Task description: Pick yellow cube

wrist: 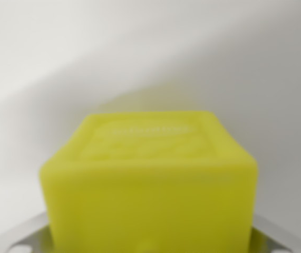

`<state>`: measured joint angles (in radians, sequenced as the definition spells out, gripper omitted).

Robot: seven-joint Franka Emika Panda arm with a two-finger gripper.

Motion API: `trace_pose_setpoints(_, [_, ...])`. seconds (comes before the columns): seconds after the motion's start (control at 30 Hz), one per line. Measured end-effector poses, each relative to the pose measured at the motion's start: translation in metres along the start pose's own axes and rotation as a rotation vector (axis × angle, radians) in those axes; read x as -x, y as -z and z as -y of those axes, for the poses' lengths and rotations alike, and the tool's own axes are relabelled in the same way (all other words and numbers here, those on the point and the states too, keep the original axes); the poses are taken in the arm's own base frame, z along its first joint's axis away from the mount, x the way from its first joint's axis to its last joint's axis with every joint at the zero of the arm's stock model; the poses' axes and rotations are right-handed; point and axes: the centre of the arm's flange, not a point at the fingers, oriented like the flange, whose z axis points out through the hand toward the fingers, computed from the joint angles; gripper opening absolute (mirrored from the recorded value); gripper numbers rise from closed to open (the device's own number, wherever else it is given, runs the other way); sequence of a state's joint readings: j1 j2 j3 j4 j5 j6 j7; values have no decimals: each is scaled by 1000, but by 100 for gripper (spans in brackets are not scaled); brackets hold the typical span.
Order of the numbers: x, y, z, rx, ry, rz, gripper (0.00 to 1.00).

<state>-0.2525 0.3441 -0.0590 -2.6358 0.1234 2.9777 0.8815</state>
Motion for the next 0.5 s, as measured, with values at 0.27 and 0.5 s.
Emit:
trace_pose_setpoints(0.27, [0, 20, 0, 0, 0, 0, 0])
trace_pose_setpoints(0.5, [0, 38, 0, 0, 0, 0, 0])
